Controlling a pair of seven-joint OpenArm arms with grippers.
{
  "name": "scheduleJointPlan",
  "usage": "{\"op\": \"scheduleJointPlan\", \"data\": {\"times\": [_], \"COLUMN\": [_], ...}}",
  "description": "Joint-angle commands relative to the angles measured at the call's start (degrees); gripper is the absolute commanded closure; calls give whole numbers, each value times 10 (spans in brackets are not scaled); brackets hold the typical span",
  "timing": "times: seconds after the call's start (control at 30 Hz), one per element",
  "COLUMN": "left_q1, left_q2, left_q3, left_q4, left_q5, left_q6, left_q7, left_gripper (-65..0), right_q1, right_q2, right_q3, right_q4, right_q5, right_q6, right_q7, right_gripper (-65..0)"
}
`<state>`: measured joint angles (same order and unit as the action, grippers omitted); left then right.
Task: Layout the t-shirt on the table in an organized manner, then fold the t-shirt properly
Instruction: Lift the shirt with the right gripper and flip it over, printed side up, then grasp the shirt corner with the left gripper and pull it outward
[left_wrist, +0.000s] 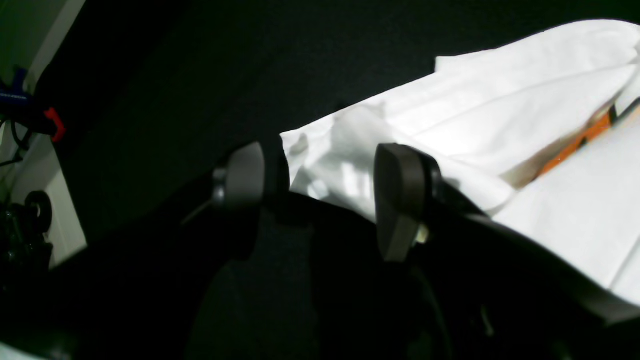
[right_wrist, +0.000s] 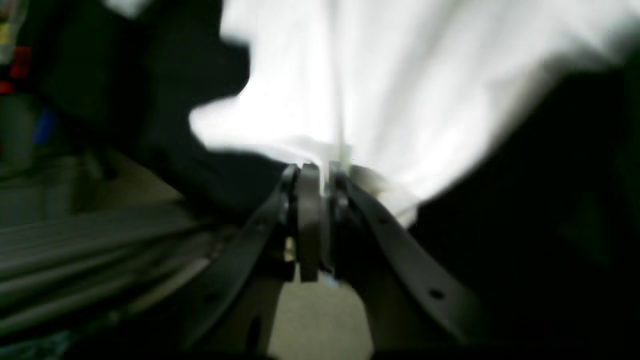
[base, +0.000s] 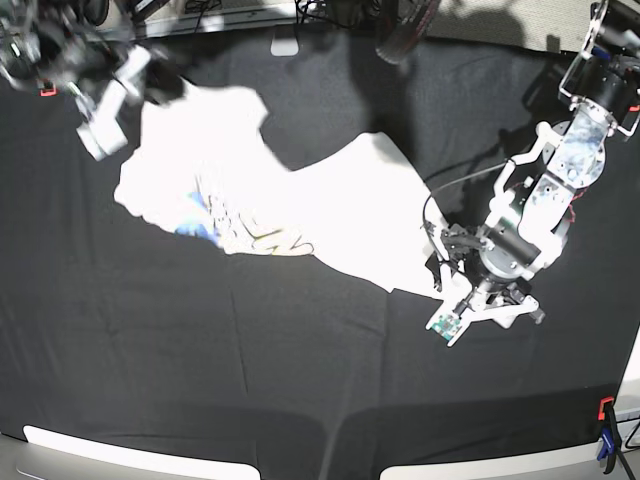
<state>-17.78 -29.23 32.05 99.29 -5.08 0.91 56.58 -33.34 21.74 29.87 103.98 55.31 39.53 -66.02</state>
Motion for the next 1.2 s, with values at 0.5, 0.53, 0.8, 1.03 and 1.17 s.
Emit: {"op": "scheduleJointPlan", "data": {"times": [0.5,0.53,0.8,1.03,1.17], "left_q1": [-16,-17,-68,-132,-157], "left_q2": [-3,-3,9,64,97], "left_q3": [-5,-5,-5,-5,-5], "left_q4": [3,-1,-79,-155,-250], "left_q5": [5,5,-51,-156,-176], "left_q6": [9,9,8,-97,-155], "left_q7": [-87,-87,-87,-94,-29], "left_gripper": [-329,-329,-329,-329,-329], "right_q1": [-29,-29,-29,-28,-28], "right_q2": [6,6,-13,-19,-19], "right_q3": [219,219,219,219,219], "right_q4": [10,10,10,10,10], "right_q5": [-82,-99,-116,-81,-53], "right_q6": [5,5,5,5,5], "right_q7": [5,5,8,61,51], "right_gripper": [0,0,-148,-278,-278]}}
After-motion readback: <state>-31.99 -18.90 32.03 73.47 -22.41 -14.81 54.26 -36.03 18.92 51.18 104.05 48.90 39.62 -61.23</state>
